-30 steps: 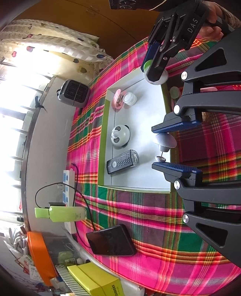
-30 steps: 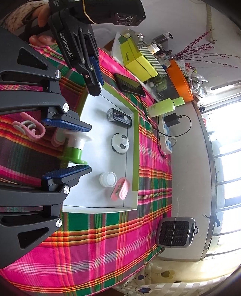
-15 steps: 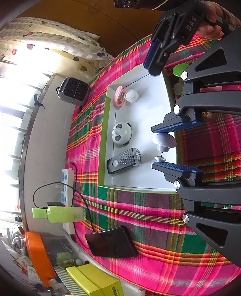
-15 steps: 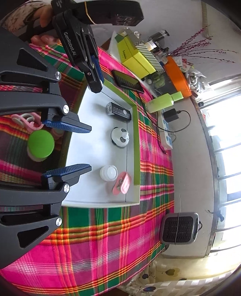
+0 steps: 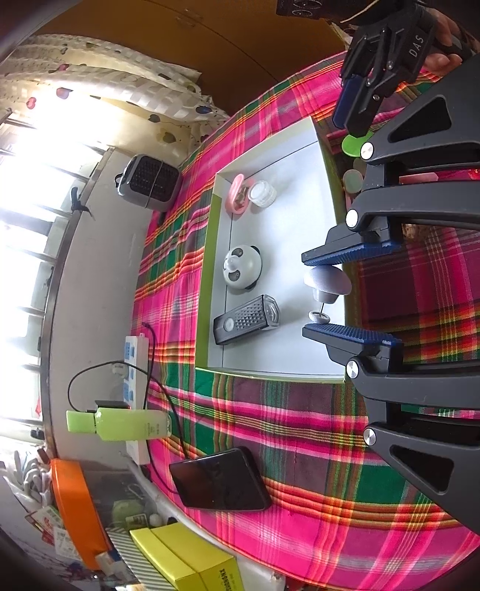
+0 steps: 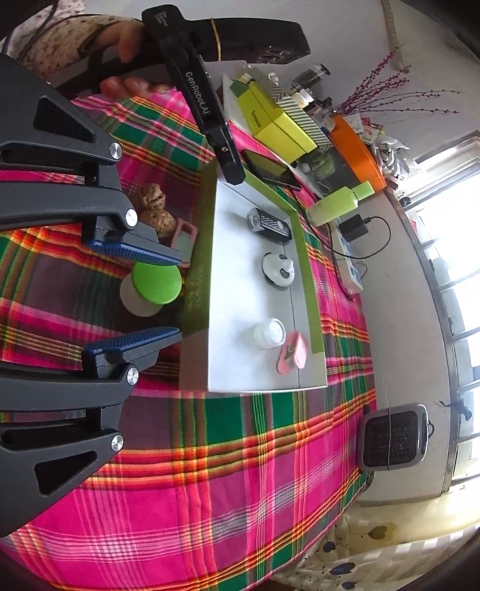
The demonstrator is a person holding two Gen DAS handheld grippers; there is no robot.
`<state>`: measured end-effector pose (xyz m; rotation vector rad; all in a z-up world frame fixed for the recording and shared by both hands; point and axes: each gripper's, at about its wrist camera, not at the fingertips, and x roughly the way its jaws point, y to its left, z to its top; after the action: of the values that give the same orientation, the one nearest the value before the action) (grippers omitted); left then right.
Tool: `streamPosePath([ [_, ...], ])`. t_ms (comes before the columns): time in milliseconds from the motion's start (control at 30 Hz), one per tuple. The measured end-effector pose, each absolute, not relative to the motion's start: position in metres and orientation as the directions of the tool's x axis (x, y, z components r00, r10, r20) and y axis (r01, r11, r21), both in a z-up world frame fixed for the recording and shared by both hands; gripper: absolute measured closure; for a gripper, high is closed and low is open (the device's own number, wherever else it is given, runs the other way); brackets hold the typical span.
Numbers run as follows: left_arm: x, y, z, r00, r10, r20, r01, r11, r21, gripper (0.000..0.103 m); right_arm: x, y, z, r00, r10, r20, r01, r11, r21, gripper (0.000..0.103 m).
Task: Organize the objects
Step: 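Lift and carry the roller and white knob over the box with both grippers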
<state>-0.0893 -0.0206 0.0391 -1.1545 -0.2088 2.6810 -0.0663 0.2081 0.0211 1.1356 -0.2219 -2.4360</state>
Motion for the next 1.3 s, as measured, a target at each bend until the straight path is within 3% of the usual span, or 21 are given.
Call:
streamPosePath([
  [867, -0.089, -0.021, 0.039, -0.669, 0.251, -0.7, -0.14, -0.967, -0.214, 0.073, -0.062, 0.185, 0.011, -0.576, -0.384, -0.722, 0.359, -0.912, 0.199, 0.069],
  [1300, -0.086, -0.023, 0.045, -0.674, 0.252, -0.694, -0.142, -0.967, -0.212, 0.073, -0.056, 0.189, 0.035, -0.605, -0.414, -0.68, 0.374, -0.902, 0.216, 0.069],
])
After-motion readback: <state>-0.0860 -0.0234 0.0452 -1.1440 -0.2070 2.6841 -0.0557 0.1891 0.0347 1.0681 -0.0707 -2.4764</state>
